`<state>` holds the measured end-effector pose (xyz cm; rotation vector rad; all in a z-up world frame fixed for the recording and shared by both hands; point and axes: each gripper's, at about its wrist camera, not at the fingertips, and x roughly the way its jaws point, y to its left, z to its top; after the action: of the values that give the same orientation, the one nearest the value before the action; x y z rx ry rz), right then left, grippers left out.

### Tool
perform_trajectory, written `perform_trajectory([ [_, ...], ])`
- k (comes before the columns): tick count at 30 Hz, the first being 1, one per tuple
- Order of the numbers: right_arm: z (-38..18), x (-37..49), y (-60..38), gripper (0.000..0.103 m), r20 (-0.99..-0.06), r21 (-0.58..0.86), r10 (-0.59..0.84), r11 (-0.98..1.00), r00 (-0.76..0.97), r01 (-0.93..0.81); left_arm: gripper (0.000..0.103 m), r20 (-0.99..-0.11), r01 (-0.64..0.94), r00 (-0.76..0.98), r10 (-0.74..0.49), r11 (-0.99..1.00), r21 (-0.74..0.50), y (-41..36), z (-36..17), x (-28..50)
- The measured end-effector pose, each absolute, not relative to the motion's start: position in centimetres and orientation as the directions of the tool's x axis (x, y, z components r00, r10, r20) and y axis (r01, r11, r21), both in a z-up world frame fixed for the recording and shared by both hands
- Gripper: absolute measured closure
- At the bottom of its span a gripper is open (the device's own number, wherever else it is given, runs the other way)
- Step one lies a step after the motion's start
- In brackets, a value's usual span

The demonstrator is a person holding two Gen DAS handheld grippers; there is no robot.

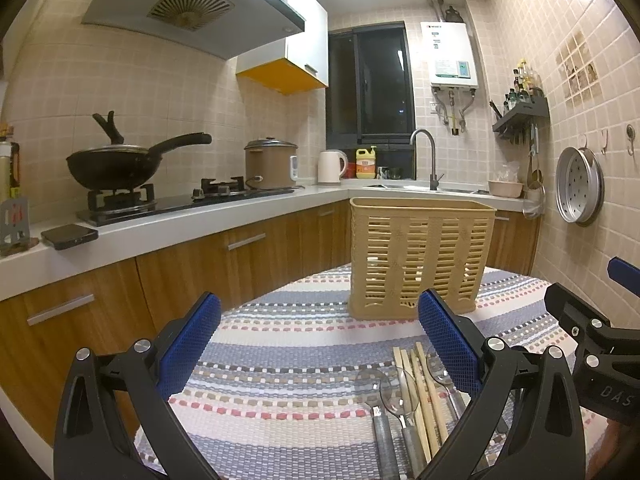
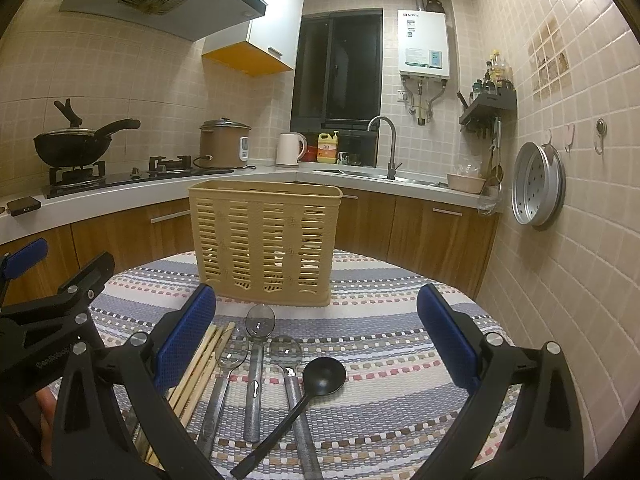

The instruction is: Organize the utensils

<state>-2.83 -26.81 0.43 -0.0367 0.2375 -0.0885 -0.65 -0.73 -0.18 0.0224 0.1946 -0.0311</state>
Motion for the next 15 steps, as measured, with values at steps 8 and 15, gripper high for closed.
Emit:
perform_trajectory([
  [8,0.35,-2.84,-26.97,0.007,-0.233,-0.045,-0.086,0.996,0.969,0.078,0.007,-0.192,0.030,0.981,-0.027,0.999,0.017,-0.62,-0.16,-0.89],
  [15,0.29,-2.90,-26.90,0.007,-0.232,-0.050,-0.087,0.996,0.969,0.078,0.007,-0.191,0.025,0.981,-0.023,1.000,0.012,-0.34,-0.02,-0.83],
])
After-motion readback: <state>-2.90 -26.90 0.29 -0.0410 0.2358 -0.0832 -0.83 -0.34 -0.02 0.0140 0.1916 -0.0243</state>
